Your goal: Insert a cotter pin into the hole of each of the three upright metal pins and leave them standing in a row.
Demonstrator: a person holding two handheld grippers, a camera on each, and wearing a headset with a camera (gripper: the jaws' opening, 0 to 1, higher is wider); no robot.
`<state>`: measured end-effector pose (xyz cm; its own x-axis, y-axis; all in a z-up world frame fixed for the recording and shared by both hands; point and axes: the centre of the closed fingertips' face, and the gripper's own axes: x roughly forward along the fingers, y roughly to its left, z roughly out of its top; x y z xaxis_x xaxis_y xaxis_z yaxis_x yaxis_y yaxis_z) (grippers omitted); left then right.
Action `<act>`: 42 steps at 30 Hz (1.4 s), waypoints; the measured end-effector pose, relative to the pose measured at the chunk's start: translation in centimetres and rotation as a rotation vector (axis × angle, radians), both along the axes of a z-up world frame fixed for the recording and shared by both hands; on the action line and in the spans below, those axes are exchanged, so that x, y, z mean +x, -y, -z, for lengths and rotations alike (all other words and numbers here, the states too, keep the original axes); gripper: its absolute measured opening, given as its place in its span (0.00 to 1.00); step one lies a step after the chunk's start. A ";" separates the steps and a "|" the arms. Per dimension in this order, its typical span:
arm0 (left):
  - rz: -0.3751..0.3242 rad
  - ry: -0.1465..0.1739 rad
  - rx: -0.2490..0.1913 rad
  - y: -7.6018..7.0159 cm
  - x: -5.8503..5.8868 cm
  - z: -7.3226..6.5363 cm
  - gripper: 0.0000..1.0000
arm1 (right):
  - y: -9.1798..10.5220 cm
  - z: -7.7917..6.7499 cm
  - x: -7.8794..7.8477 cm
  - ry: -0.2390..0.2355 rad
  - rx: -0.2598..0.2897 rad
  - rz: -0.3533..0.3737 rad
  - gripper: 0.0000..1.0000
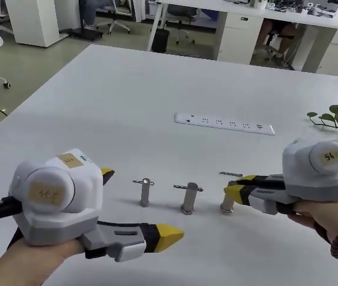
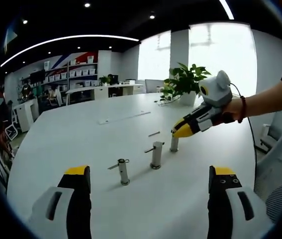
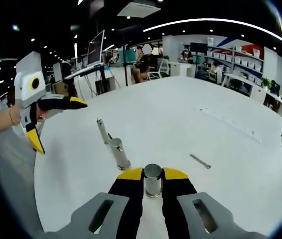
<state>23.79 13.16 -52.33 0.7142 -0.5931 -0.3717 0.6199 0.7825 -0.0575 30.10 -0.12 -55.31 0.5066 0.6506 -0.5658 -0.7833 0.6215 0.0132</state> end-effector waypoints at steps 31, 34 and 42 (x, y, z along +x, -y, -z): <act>0.019 -0.001 0.027 0.1 -0.3 0.1 0.98 | -3.1 0.7 -4.8 0.005 0.032 -0.048 0.08; 0.020 -0.002 0.027 0.1 -0.3 0.1 0.98 | -3.2 0.8 -4.9 0.016 0.032 -0.049 0.08; 0.017 0.003 0.011 0.2 -0.2 -0.1 0.98 | -3.2 0.8 -4.8 0.002 0.048 -0.030 0.09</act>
